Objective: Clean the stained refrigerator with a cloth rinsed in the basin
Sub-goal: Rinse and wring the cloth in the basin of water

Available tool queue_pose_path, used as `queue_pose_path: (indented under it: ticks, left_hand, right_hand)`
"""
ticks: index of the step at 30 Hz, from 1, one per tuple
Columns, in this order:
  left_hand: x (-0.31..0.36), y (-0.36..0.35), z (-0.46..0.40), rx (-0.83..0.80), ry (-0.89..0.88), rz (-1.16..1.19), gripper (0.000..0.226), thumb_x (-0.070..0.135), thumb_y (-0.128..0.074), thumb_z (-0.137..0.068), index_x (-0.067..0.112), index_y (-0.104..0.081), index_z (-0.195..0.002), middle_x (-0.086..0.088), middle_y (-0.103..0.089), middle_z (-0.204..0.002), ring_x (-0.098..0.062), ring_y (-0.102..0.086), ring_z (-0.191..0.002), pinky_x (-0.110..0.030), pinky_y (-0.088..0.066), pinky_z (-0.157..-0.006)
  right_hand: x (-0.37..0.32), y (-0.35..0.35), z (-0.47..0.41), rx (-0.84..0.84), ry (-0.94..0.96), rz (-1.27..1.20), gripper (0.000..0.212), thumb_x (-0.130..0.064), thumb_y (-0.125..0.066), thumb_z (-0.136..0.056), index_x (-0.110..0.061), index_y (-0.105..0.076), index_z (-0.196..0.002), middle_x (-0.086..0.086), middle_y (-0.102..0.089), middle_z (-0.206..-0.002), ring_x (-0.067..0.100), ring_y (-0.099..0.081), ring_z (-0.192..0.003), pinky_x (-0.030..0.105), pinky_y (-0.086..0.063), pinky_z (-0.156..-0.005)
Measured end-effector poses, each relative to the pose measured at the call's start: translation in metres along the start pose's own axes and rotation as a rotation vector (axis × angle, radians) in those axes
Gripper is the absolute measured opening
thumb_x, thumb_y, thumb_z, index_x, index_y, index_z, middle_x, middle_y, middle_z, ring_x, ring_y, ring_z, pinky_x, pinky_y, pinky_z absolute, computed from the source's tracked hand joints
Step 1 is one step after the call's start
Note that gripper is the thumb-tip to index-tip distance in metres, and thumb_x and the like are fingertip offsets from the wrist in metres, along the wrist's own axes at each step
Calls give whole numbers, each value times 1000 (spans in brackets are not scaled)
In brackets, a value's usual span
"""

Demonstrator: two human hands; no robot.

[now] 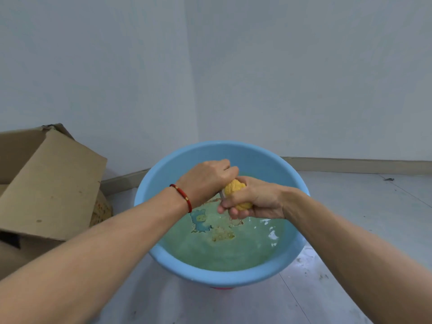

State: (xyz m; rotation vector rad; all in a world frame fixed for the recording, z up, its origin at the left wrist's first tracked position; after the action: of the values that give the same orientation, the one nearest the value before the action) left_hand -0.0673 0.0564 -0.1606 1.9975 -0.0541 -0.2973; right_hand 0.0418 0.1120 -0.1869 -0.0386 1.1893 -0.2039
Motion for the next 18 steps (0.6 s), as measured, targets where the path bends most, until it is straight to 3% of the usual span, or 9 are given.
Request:
queue_pose_path:
  ticks: [2, 5, 7, 10, 12, 15, 18]
  left_hand:
    - [-1, -4, -1, -205, -27, -98, 18, -3, -67, -81, 10, -55, -85, -7, -56, -69, -29, -56, -54, -32, -35, -44]
    - [-2, -1, -6, -489, 75, -198, 5, 10, -56, -95, 13, -58, -98, -2, -51, -75, -29, -62, -76, -34, -40, -59]
    - [1, 0, -10, -560, 160, -170, 7, 10, -59, -93, 16, -57, -91, 1, -42, -74, -26, -54, -76, -34, -41, -64]
    - [4, -10, -6, -656, 355, -43, 27, 7, -62, -88, 17, -43, -72, 2, -40, -72, -25, -50, -75, -35, -46, -65]
    - [5, -17, -1, -670, 504, 90, 29, 5, -61, -84, 17, -43, -66, -2, -45, -69, -27, -54, -72, -34, -48, -60]
    - [10, -26, 6, -622, 689, 299, 27, 2, -58, -79, 12, -45, -59, -11, -47, -61, -30, -55, -65, -25, -36, -44]
    - [17, -30, 14, -537, 878, 581, 21, 0, -58, -74, 9, -47, -58, -9, -41, -52, -24, -43, -46, -17, -26, -37]
  right_hand:
    - [-2, 0, -4, 134, -48, 303, 24, 7, -70, -85, -10, -53, -84, 1, -64, -64, 13, -55, -55, 22, -41, -47]
    - [-10, -1, -12, 307, -63, 664, 19, -3, -69, -81, -11, -59, -67, 1, -59, -54, 14, -52, -48, 22, -43, -46]
    - [-11, 2, -17, 396, -56, 934, 18, -11, -70, -78, -13, -58, -65, 0, -59, -56, 14, -52, -45, 21, -40, -46]
    - [-4, 4, -25, 510, -12, 1156, 19, -20, -74, -80, -17, -57, -72, -2, -58, -66, 25, -59, -64, 25, -39, -49]
    - [-2, 4, -25, 537, 18, 1285, 14, -20, -72, -83, -18, -59, -79, -1, -55, -73, 29, -59, -74, 29, -42, -58]
    - [-7, 5, -19, 565, 102, 1530, 13, -18, -64, -89, -15, -64, -102, 9, -64, -94, 36, -64, -87, 35, -41, -67]
    - [-9, 8, -13, 571, 281, 1715, 11, -14, -59, -88, -16, -50, -95, 11, -67, -95, 40, -59, -78, 36, -32, -61]
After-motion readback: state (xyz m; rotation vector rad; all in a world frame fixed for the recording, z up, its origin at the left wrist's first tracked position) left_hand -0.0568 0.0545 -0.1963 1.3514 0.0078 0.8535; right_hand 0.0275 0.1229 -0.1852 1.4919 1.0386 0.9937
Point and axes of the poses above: each hand's wrist, its own z-axis away from the middle knuckle, its own y-axis out of the back of the hand, x = y × z, the point moved 4 cm from there along -z, towards the middle knuckle
